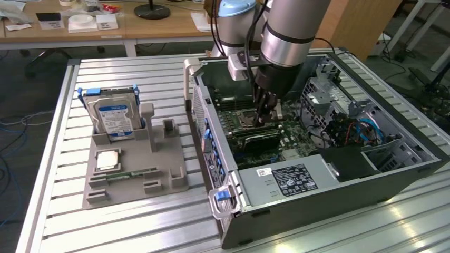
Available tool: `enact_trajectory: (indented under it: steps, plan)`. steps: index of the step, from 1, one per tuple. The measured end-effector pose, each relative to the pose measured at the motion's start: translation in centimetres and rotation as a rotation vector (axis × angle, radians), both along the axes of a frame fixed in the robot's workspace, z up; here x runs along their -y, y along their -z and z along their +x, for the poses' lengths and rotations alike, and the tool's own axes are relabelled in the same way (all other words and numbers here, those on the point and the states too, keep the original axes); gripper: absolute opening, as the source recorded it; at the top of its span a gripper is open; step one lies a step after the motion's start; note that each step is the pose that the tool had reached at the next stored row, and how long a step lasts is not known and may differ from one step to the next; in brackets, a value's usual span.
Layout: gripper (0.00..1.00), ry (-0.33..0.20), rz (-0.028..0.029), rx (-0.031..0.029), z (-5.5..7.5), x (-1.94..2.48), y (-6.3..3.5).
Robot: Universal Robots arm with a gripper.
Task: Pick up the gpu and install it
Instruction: 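Press down on the gpu until it lock into place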
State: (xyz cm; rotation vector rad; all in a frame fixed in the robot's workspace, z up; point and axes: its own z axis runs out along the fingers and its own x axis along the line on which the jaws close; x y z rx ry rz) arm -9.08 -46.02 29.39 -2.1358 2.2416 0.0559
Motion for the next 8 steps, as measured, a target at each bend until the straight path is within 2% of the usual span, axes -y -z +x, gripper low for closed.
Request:
enact_trajectory:
  steps: [5, 8]
  plan:
    - [0.11, 0.000, 0.0001, 0.0000, 0.00, 0.03, 0.09]
    - [0.11, 0.000, 0.0000, 0.0000, 0.00, 0.03, 0.61]
